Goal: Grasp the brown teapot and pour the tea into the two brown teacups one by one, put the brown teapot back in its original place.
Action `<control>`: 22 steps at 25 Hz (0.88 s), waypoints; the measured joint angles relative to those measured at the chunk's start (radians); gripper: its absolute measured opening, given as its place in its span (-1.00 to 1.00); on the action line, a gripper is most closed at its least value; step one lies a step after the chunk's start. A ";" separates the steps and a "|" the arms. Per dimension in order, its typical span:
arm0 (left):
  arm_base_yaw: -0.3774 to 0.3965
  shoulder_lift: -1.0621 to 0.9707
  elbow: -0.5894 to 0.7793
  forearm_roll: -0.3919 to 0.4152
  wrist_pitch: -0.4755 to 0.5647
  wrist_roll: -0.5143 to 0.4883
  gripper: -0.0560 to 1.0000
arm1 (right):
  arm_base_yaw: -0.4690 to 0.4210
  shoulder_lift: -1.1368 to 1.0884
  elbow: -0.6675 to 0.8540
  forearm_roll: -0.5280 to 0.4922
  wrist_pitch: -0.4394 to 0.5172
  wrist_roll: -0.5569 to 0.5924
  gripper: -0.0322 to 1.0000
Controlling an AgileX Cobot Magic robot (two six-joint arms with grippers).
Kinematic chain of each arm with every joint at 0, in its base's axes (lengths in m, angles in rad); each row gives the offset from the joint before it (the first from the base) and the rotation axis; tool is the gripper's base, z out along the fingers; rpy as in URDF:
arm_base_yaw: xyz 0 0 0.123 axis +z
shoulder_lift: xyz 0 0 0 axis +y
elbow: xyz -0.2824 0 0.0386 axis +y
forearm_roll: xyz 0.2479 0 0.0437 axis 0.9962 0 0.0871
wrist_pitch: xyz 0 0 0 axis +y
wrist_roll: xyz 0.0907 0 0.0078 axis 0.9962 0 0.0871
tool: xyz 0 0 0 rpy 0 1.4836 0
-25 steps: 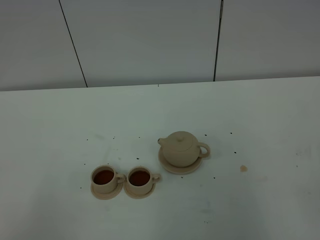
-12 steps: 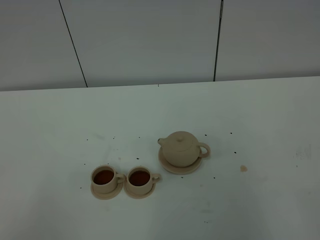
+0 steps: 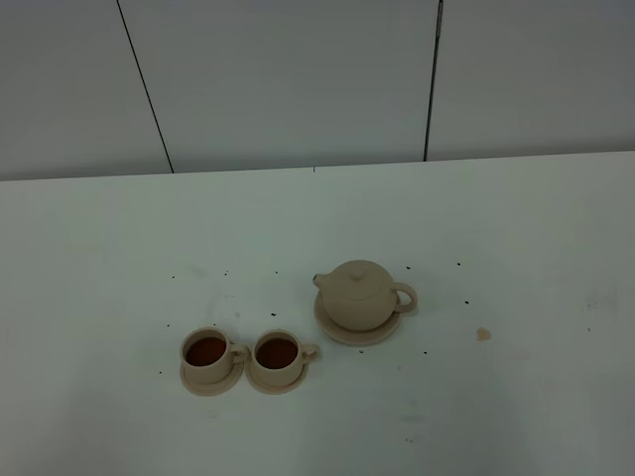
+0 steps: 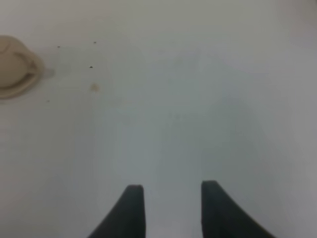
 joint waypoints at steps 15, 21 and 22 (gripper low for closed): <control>0.000 0.000 0.000 0.001 0.000 0.000 -0.46 | 0.000 0.000 0.000 0.002 0.000 -0.001 -0.42; 0.000 0.000 0.000 0.001 0.000 0.000 -0.46 | 0.000 0.000 0.000 0.002 0.000 -0.001 -0.42; 0.000 0.000 0.000 0.001 0.000 0.000 -0.46 | 0.000 0.000 0.000 0.002 0.000 -0.001 -0.42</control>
